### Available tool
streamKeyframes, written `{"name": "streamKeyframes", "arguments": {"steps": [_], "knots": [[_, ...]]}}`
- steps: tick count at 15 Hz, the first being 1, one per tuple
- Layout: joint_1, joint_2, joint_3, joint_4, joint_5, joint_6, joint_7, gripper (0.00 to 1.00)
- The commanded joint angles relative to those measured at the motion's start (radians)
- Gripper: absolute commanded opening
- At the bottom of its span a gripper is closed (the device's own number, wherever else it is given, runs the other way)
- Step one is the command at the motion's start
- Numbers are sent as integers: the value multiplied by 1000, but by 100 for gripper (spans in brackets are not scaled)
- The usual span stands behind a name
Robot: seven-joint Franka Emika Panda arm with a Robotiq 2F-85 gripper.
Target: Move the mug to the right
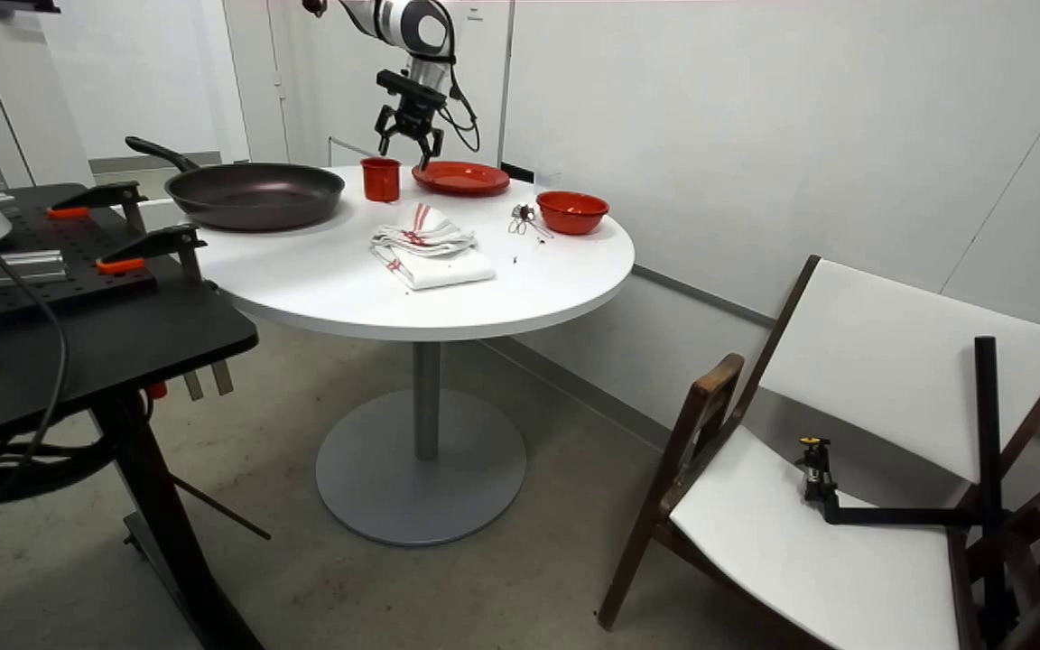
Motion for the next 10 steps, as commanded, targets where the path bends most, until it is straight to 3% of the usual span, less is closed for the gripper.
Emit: {"name": "streamKeyframes", "arguments": {"steps": [1,3,4,5,7,10], "knots": [[0,56,6,67,15,9,26,100],[4,65,4,71,11,15,33,100],[5,67,4,72,10,18,36,95],[6,69,4,72,10,21,39,73],[6,71,5,72,10,23,42,69],[7,71,5,72,10,23,47,46]]}}
